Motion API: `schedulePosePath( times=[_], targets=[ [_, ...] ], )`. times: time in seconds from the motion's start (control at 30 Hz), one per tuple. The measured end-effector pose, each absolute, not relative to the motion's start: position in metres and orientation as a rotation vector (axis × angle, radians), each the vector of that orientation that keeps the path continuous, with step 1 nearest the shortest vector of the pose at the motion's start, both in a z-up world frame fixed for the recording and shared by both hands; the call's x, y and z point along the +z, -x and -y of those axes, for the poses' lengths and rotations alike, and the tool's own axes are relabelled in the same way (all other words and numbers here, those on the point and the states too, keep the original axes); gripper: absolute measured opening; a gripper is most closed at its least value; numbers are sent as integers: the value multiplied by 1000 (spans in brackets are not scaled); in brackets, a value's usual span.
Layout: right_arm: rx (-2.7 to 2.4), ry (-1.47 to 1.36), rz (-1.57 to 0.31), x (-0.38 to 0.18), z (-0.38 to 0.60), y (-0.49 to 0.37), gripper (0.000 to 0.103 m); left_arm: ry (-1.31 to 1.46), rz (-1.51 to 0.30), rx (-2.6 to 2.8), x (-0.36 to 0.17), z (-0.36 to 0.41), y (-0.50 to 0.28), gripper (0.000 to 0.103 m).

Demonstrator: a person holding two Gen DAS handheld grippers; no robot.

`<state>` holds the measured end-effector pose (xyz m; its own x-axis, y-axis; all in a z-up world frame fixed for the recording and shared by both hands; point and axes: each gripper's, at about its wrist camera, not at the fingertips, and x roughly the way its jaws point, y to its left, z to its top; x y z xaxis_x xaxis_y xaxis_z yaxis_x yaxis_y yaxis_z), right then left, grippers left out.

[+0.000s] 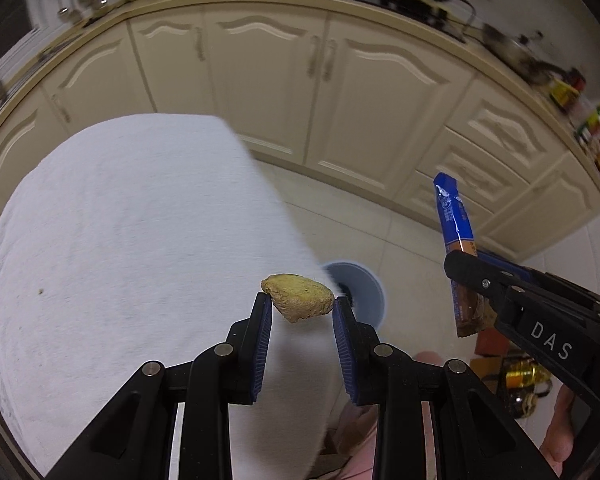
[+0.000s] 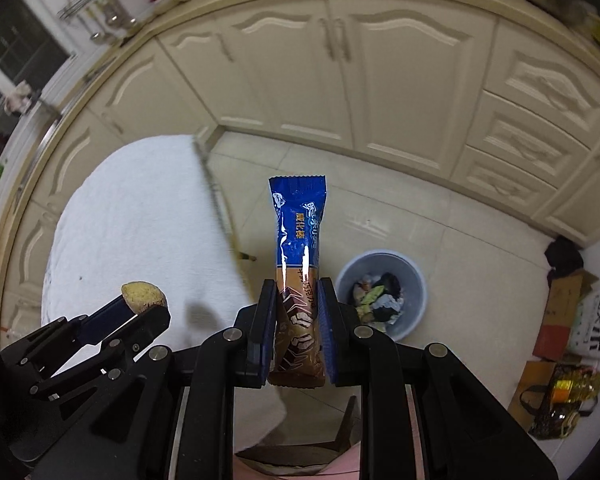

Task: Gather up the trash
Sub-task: 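Carry the yellow snack and chocolate bar in both tools over the blue bin, then open the right tool to drop the chocolate bar while the left tool drops the yellow snack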

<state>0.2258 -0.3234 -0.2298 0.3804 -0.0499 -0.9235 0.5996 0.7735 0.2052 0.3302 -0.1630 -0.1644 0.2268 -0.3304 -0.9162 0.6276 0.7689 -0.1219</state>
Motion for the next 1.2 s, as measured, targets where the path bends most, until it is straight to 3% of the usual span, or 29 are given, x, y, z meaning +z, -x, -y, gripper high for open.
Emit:
schedulePosePath(
  times=[0.5, 0.57, 0.63, 0.67, 1.2],
  targets=[
    [-648, -718, -1101, -248, 424, -124, 20, -433, -1214, -819, -206, 295, -318, 28],
    [-663, -734, -1103, -252, 433, -114, 20, -454, -1199, -814, -212, 309, -318, 35],
    [-677, -746, -1107, -256, 440, -108, 20, -480, -1199, -788, -218, 317, -316, 69],
    [-682, -753, -1109, -259, 443, -105, 20, -471, -1183, -791, -219, 320, -317, 72],
    [-573, -742, -1166, -279, 425, -140, 20, -450, -1182, -701, -217, 295, -318, 72]
  ],
)
